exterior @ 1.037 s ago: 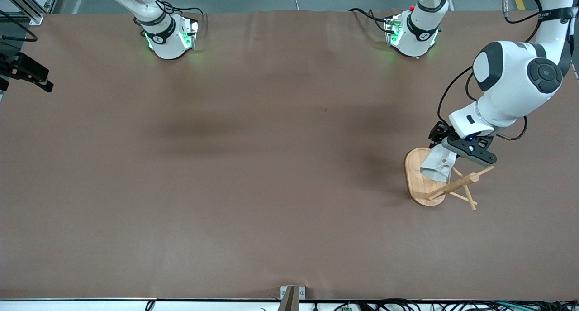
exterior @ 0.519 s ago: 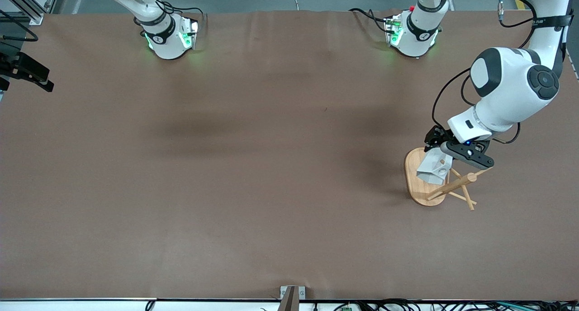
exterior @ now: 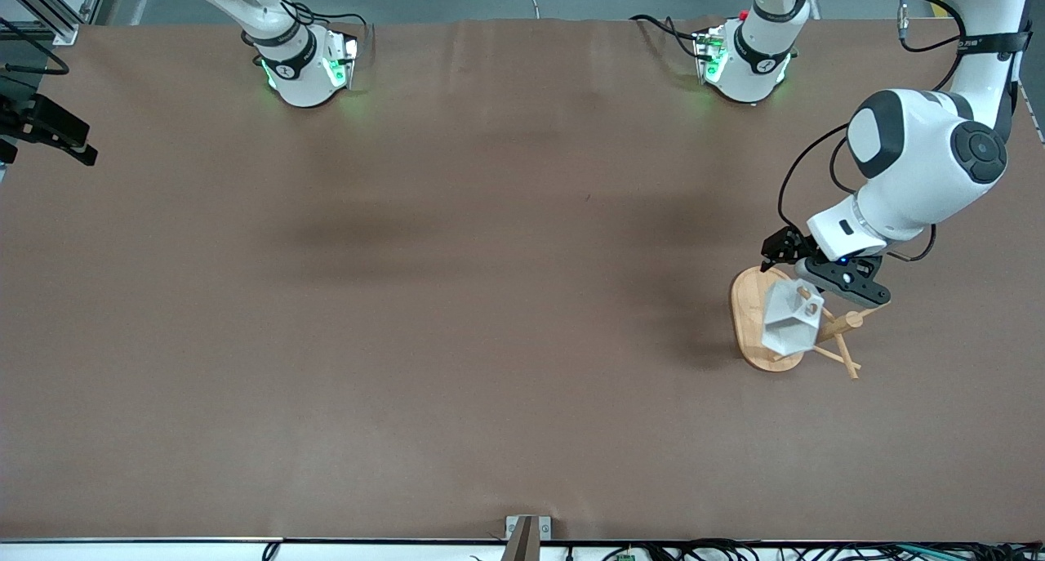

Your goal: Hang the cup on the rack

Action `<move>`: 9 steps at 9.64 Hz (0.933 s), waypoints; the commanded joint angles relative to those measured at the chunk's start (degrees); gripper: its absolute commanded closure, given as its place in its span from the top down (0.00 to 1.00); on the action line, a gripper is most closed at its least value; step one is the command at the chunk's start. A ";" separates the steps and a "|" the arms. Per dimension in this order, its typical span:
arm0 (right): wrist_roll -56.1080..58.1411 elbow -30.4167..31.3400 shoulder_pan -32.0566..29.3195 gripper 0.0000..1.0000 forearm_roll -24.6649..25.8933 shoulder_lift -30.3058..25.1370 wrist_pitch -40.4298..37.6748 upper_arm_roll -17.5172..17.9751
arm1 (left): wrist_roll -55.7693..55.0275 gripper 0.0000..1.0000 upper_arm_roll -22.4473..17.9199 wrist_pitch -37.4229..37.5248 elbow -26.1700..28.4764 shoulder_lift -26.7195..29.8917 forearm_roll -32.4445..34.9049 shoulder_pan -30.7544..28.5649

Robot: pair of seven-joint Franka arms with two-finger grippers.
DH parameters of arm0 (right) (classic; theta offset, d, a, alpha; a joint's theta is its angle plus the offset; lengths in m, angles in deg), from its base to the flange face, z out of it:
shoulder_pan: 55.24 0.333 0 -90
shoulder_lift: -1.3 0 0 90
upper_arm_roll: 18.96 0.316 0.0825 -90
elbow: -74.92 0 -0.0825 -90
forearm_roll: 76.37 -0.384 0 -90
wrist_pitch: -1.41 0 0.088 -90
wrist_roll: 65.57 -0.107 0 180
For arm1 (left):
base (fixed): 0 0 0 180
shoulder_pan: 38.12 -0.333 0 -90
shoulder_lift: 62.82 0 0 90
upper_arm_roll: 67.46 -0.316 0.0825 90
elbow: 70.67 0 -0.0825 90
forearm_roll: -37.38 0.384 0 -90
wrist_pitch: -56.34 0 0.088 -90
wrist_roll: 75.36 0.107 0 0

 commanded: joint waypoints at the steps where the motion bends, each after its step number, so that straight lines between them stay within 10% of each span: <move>1: -0.78 1.16 0.43 1.00 1.20 -1.03 0.09 0.18 | 0.31 1.00 -0.49 -0.22 -1.01 -1.28 -0.98 0.51; 9: -0.78 1.07 0.43 1.00 1.20 -1.03 0.18 0.18 | -19.26 1.00 -0.49 20.15 -10.94 6.27 0.42 1.03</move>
